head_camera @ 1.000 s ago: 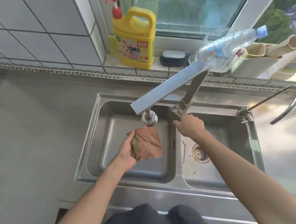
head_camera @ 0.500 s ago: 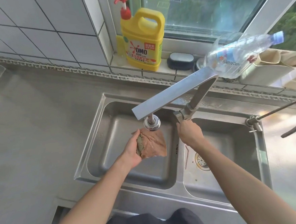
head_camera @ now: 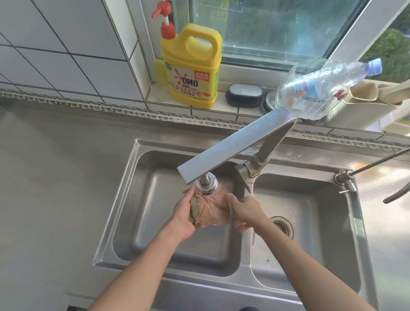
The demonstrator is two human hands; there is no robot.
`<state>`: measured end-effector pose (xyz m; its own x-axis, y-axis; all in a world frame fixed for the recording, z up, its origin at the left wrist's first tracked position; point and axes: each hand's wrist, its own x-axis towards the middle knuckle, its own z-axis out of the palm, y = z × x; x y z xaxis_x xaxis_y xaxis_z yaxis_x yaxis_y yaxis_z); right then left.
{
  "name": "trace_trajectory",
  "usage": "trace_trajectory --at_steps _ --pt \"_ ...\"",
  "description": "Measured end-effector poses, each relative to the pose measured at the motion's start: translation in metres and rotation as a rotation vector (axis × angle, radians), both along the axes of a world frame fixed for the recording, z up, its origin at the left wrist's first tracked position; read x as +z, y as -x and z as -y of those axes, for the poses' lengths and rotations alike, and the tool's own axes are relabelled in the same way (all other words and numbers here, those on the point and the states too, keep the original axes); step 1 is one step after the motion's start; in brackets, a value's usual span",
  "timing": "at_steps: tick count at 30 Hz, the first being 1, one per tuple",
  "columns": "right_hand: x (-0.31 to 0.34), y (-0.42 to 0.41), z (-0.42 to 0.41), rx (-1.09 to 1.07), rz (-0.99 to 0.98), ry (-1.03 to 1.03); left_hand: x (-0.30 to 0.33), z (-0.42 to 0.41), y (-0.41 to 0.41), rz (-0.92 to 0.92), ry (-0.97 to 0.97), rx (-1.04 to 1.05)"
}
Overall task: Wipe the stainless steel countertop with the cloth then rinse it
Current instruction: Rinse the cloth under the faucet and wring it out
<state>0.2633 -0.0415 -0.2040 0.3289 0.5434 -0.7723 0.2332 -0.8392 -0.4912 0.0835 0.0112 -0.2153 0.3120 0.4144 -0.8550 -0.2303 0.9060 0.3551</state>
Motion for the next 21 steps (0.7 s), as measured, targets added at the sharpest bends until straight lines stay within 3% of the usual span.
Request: trace_trajectory --at_steps 7,9,13,17,21 --pt "-0.022 0.023 -0.029 -0.180 -0.448 -0.023 0.003 -0.007 0.009 0.008 -0.060 -0.130" --pt "-0.025 0.028 -0.033 -0.105 -0.376 -0.121 0.000 -0.010 0.015 -0.092 -0.086 -0.190" --pt "-0.018 0.044 -0.041 -0.004 -0.241 -0.261 -0.012 -0.011 0.034 -0.507 -0.270 -0.281" --pt "-0.007 0.052 -0.051 0.011 -0.288 -0.291 -0.021 -0.010 0.045 -0.568 -0.326 -0.110" --pt "-0.011 0.044 -0.057 0.008 -0.236 -0.336 -0.023 -0.015 0.045 -0.552 -0.386 -0.107"
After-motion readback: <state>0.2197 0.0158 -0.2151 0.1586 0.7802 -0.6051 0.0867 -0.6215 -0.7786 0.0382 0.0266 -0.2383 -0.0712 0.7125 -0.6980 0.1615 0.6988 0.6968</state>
